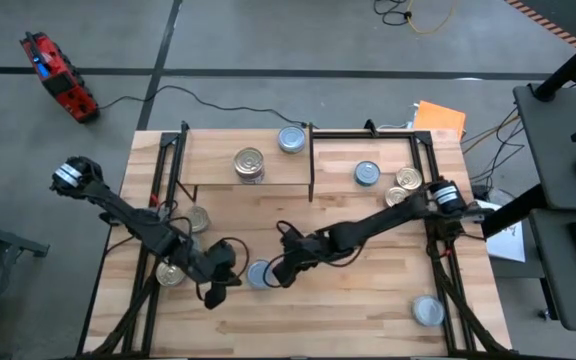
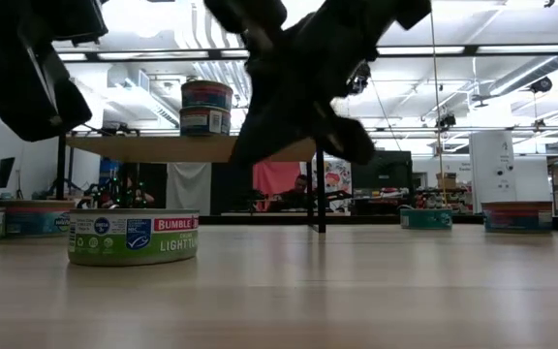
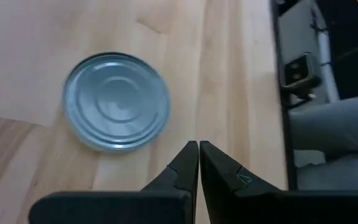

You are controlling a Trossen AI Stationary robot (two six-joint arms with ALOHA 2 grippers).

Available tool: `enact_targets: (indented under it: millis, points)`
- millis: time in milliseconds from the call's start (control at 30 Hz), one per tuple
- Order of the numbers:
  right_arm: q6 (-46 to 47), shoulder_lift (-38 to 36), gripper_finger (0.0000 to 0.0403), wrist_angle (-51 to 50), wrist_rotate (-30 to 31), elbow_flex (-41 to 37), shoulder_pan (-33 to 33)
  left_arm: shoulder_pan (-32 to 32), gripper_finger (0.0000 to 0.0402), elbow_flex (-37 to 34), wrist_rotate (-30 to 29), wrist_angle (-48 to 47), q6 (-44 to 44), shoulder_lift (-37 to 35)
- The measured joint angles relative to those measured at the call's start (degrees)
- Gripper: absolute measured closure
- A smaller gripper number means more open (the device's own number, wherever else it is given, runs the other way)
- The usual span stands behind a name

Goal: Stack canned seafood by type on shelf
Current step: Stack the green tuna can on top of the green tuna can on the shelf

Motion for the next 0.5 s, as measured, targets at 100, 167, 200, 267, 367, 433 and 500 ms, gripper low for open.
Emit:
enact_targets:
  millis: [100,167,200,267,367,433,500]
  points:
    - [0.0,1.5,0.0393,-0.1,0.0,0.7,-0.4,-0.4,0.0402,0.1,-0.5,0.5,-1.7,1.2]
    - [-0.1,2.1,0.0393,-0.2,0.0,0.7,-0.4,-0.5,0.0402,0.1,-0.5,0.4,-2.1,2.4]
    - [-0.5,2.2,0.0393,-0.1,0.4,0.7,-0.5,-0.5,0.0402,0.1,-0.5,0.5,-2.1,3.1]
    - [-1.2,2.5,0.0393,-0.1,2.4,0.7,-0.5,-0.4,0.0402,0.4,-0.5,0.7,-2.2,4.5]
    - [-2.9,2.9,0.0393,0.0,5.7,0.5,-0.7,-1.0,0.0401,0.9,-0.5,0.7,-2.7,6.5]
    - [-4.7,3.8,0.0393,2.0,6.9,0.5,-0.9,-1.5,0.0401,1.2,-0.4,0.8,-2.8,7.8]
    - [-6.3,4.2,0.0393,3.2,7.1,0.5,-1.1,-1.7,0.0401,1.3,-0.4,0.8,-2.8,9.1]
